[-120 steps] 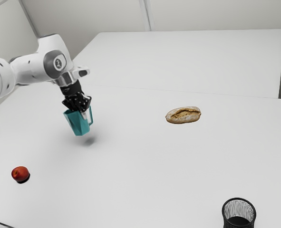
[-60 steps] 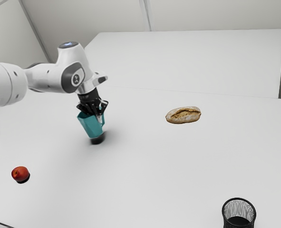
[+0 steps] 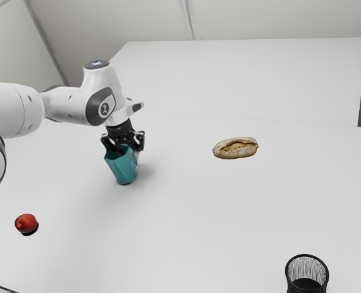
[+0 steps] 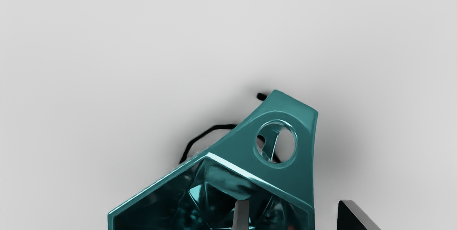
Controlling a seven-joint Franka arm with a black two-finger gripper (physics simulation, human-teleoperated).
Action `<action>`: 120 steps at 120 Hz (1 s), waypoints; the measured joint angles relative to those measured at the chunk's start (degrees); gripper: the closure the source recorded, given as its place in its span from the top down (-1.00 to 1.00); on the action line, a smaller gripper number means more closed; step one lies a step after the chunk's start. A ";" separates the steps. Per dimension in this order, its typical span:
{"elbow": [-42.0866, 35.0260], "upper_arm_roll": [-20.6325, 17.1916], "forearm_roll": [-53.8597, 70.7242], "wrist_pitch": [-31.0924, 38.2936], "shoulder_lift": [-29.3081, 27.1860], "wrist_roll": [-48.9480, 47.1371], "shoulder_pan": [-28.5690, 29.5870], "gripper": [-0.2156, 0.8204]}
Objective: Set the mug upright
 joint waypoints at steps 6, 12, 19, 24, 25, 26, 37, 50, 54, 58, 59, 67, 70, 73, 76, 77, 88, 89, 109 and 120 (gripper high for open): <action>0.05 -0.19 0.24 -0.03 -0.32 -0.40 -0.03 -0.03; 0.09 -0.31 0.42 -0.17 -0.96 -0.77 -0.05 0.10; 0.08 -0.38 0.56 -0.37 -1.93 -1.15 -0.07 0.22; 0.06 -0.40 0.62 -0.49 -2.62 -1.40 -0.07 0.28; 0.05 -0.41 0.64 -0.52 -2.74 -1.45 -0.07 0.29; 0.05 -0.41 0.65 -0.55 -2.87 -1.49 -0.07 0.30; 0.05 -0.42 0.73 -1.22 -4.39 -1.94 -0.28 0.40; 0.12 -0.42 0.78 -2.19 -6.80 -2.39 -1.53 0.47; 0.33 -0.42 0.77 -2.69 -7.39 -2.51 -1.83 0.49; 0.90 -0.38 0.76 -3.48 -7.85 -2.63 -2.22 0.50; 1.05 -0.38 0.76 -3.69 -7.97 -2.66 -2.31 0.51; 1.81 -0.35 0.75 -5.25 -8.86 -2.87 -2.68 0.53; 2.14 -0.34 0.76 -5.88 -9.23 -2.92 -2.79 0.53; 2.51 -0.34 0.78 -6.46 -9.54 -2.88 -2.99 0.54; 3.06 -0.34 0.80 -6.98 -9.76 -2.67 -3.26 0.54; 3.23 -0.34 0.81 -7.14 -9.84 -2.57 -3.37 0.55; 4.14 -0.29 1.02 -8.54 -11.07 -1.21 -4.23 0.56; 4.18 -0.29 1.13 -8.64 -11.17 -1.06 -4.27 0.56; 4.77 -0.31 3.91 -10.95 -14.76 1.69 -4.36 0.57; 4.60 -0.33 4.50 -12.69 -17.39 2.92 -4.30 0.58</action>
